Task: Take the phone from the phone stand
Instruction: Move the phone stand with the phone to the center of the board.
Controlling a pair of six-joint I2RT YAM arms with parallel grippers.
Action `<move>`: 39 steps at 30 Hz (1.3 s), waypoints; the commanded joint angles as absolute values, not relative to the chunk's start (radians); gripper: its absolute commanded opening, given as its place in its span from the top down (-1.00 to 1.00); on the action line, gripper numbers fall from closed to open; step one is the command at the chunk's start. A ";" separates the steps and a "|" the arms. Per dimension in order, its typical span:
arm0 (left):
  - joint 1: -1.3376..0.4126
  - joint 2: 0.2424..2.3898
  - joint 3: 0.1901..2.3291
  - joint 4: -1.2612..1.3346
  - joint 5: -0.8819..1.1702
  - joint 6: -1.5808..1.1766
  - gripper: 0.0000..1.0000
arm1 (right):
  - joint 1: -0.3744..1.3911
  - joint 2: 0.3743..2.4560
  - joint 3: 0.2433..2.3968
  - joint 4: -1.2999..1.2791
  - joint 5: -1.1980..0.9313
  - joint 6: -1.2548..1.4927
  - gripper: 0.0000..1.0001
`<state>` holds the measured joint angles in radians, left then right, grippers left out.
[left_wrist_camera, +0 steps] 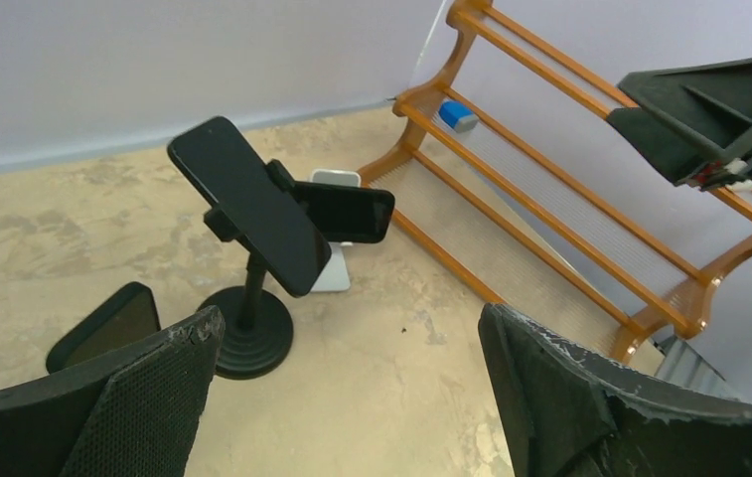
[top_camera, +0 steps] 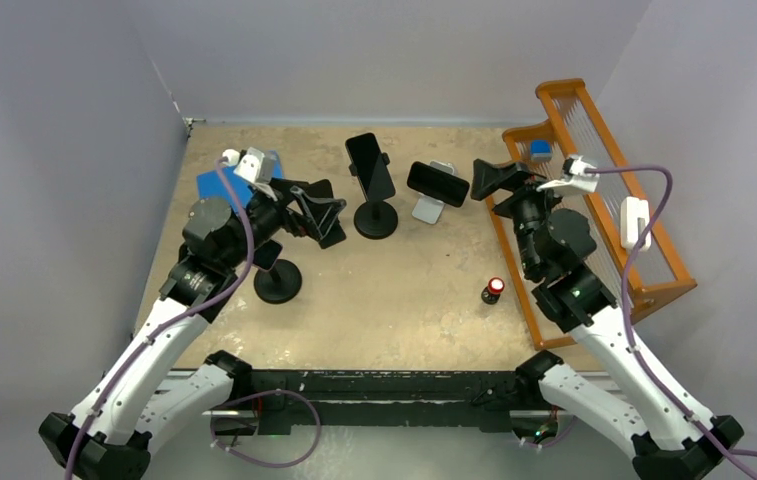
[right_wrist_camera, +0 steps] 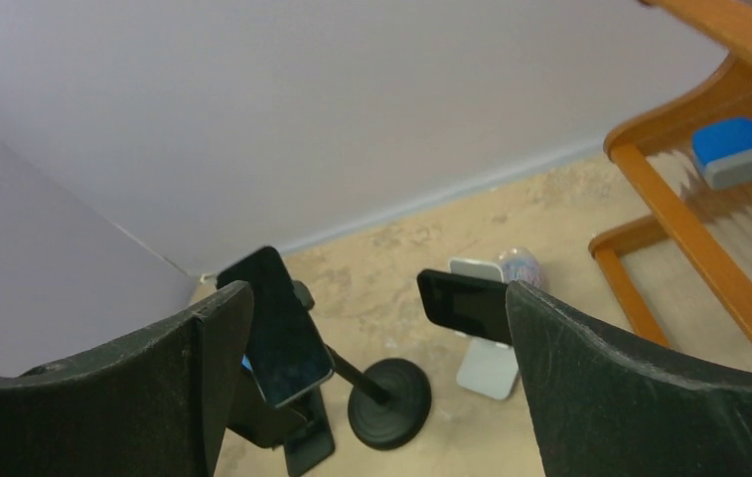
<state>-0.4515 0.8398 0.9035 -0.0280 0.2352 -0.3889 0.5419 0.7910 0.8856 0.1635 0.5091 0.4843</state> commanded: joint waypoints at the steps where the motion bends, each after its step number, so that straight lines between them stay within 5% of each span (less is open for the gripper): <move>1: -0.446 0.824 0.853 0.098 0.293 -0.432 -0.96 | 0.537 0.821 0.870 0.186 0.436 0.529 -0.96; 18: -0.446 0.752 0.782 0.042 0.185 -0.468 -0.89 | 0.541 1.100 0.945 0.236 0.081 0.422 -0.98; 35: -0.450 0.751 0.781 0.034 0.179 -0.464 -0.86 | 0.536 1.334 1.029 0.237 0.243 0.432 -0.98; 39: -0.455 0.750 0.781 0.034 0.173 -0.459 -0.86 | 0.516 1.337 1.003 0.315 0.120 0.404 -0.98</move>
